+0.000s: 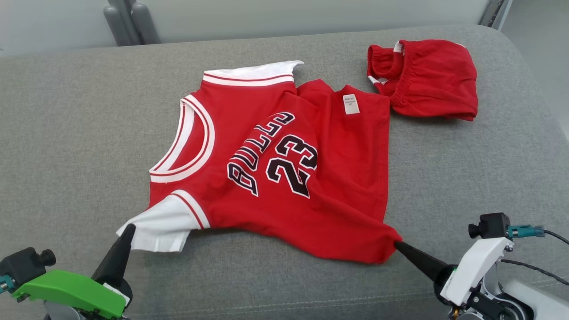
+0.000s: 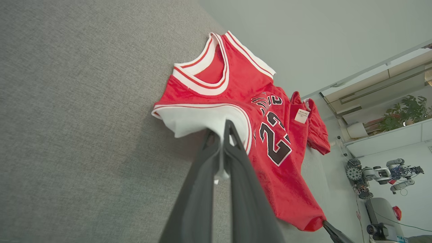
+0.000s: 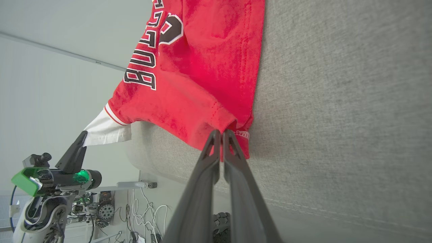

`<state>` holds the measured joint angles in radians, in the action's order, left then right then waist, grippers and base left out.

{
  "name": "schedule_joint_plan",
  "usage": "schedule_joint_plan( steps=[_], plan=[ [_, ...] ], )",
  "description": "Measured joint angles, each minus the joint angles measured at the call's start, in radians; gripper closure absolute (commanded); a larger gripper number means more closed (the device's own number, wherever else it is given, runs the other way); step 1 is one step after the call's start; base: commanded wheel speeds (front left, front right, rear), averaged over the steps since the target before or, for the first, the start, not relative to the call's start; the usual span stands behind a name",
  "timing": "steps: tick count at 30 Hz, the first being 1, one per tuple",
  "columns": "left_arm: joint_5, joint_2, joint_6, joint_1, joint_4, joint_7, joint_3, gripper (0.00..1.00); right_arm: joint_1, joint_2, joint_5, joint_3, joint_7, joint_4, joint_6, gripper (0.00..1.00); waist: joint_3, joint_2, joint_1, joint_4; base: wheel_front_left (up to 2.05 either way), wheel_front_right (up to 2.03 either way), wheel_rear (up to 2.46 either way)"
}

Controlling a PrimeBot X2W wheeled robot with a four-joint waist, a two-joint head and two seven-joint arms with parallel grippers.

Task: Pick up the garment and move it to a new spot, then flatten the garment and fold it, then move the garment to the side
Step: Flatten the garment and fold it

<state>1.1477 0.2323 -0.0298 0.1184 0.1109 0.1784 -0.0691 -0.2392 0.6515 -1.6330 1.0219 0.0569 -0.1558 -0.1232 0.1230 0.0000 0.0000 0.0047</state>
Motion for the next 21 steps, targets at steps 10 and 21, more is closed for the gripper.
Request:
schedule_joint_plan(
  steps=[10, 21],
  plan=[
    [0.0, -0.007, 0.0, 0.0, 0.0, 0.016, -0.032, 1.0, -0.019, -0.038, 0.116, 0.093, -0.032, -0.026, 0.0, 0.0, 0.003, 0.0, 0.0, 0.004, 0.0, 0.0, 0.0],
    [0.0, -0.008, 0.0, 0.0, -0.001, 0.016, -0.034, 1.0, -0.043, -0.067, 0.199, 0.117, -0.01, -0.06, 0.0, 0.0, -0.001, 0.0, 0.0, 0.003, 0.0, 0.0, 0.0]
  ],
)
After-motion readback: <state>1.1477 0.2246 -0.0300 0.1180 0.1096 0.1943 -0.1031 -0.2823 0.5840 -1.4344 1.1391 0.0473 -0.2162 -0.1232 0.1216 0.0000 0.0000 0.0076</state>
